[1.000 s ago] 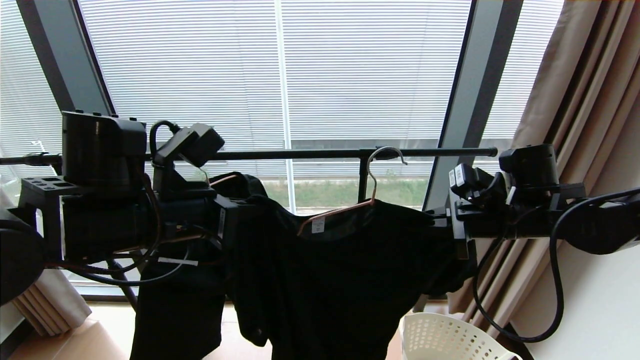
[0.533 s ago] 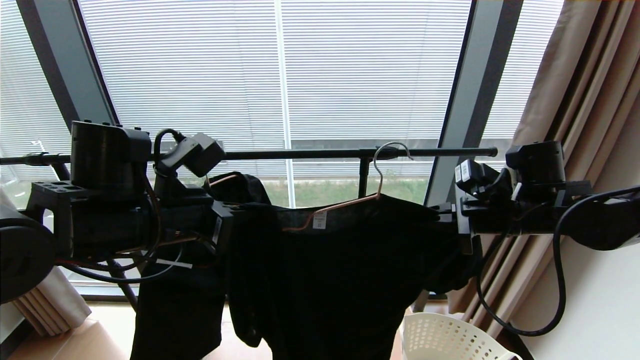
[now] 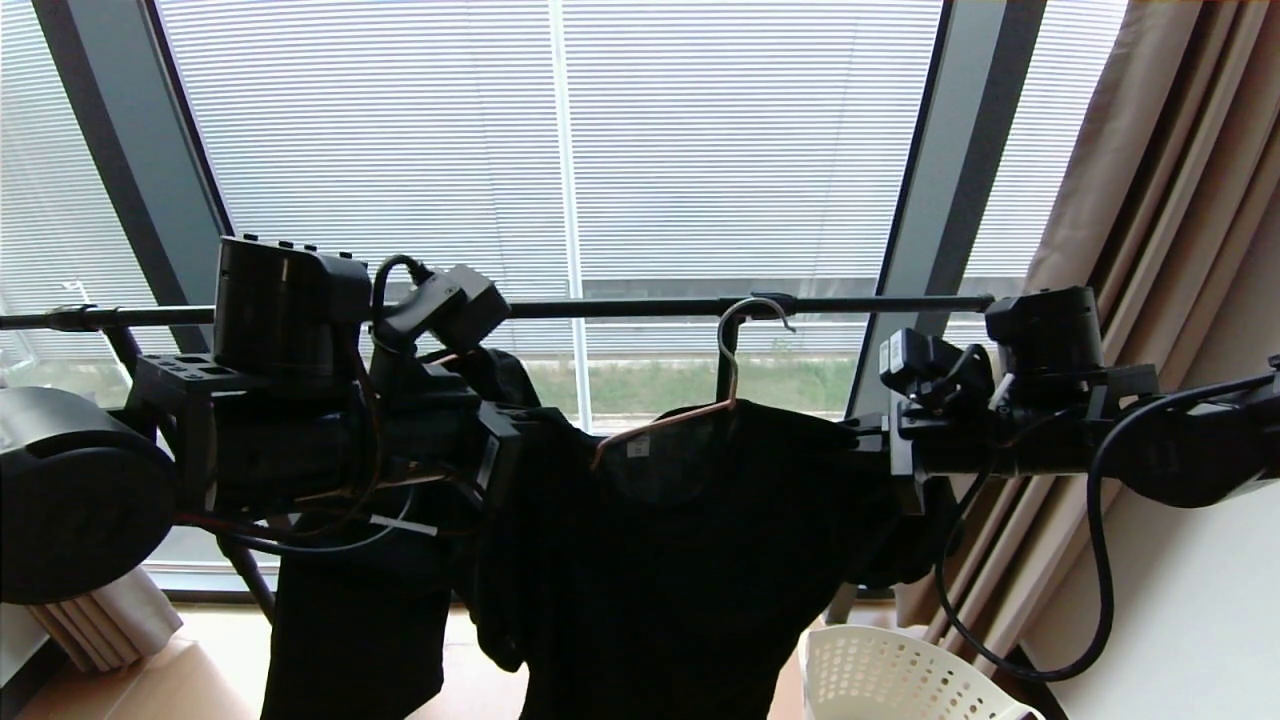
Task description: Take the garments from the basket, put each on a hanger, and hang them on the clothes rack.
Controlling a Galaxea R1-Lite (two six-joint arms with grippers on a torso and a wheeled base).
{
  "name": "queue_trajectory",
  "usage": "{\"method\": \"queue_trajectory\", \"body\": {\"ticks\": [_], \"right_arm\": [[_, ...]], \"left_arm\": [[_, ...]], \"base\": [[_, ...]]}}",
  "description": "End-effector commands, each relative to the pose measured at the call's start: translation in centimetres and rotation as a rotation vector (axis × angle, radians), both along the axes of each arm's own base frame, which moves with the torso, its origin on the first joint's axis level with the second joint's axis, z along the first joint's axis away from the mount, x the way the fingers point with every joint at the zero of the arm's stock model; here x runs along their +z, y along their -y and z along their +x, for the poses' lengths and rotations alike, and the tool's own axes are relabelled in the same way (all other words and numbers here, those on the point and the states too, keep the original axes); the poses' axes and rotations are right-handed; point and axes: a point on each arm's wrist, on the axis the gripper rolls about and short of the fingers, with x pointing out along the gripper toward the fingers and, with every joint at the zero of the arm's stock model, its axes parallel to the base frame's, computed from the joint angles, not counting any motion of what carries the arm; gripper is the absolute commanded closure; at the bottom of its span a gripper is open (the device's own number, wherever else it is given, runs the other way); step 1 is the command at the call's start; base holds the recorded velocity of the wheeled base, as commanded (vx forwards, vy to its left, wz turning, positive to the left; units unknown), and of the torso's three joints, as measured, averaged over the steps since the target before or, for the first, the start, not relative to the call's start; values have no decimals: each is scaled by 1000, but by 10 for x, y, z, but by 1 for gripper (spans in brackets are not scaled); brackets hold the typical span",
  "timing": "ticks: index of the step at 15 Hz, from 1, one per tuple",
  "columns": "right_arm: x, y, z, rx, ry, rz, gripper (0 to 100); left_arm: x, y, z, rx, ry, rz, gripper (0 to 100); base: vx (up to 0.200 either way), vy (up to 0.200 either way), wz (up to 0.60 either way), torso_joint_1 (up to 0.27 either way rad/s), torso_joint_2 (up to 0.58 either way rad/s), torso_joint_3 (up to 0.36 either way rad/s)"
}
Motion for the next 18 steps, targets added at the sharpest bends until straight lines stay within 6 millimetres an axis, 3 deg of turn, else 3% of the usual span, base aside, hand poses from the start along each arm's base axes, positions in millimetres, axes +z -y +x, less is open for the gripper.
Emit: {"method": "queue_trajectory", "body": {"ticks": [1,5,13,18], "right_arm": [[-4,-3,2,-6,-10,-9,100],[-4,-23,-2,-71,-56,-32,100],[-19,-44,-2,-79,-52,-63,100],[-24,-48,0,-78,-64,-71,100]], "left_arm": [[2,7,0,-9,11,1,100],[8,21,-4,-8,36,7,100],[21,47,5,51,48,-48,100],[29,60,0,38,19,-118,100]], "base": [[0,0,0,0,0,0],[0,0,0,0,0,0],[0,0,0,0,0,0],[0,0,0,0,0,0]]}}
